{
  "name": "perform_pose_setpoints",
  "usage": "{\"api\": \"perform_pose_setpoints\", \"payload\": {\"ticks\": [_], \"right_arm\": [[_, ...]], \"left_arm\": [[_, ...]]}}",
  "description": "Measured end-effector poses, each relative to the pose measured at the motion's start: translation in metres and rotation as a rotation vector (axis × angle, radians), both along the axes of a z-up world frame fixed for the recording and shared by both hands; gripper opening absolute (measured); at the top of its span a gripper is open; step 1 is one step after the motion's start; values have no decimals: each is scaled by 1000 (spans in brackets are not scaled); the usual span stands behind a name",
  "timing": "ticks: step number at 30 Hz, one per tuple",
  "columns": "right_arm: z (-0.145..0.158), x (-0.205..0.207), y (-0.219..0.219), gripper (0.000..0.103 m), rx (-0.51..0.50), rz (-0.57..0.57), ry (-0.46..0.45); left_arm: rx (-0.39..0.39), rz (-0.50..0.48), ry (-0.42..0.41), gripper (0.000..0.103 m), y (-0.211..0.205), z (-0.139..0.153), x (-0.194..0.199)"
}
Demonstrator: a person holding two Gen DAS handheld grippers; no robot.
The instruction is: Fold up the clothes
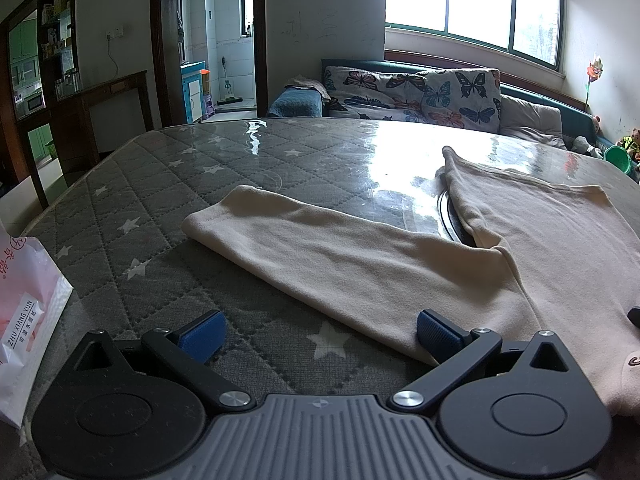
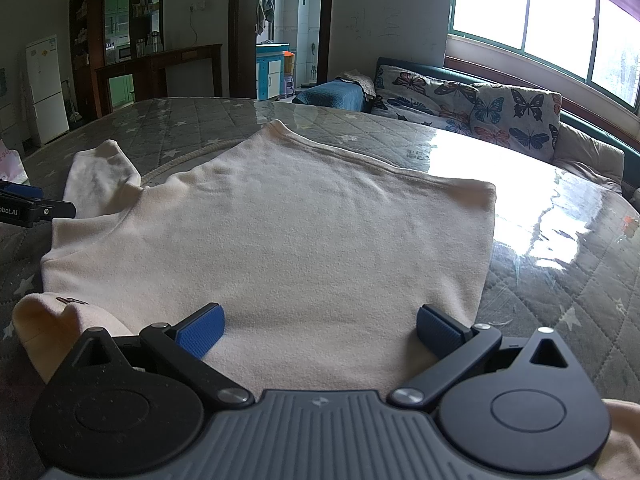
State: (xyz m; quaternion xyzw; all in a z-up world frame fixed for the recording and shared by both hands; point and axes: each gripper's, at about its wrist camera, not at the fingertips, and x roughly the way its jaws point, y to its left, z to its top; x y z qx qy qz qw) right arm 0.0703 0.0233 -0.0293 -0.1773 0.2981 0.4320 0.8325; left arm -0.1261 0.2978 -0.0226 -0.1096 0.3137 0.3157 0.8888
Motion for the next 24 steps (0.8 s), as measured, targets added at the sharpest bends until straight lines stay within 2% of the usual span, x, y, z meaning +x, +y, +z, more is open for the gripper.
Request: {"api": "perform_pose_setpoints", "payload": {"ticks": [24], "right_arm": [[2, 0, -3, 103, 11, -6, 10]], "left_arm": [[1, 0, 4, 103, 0, 0, 0]]}}
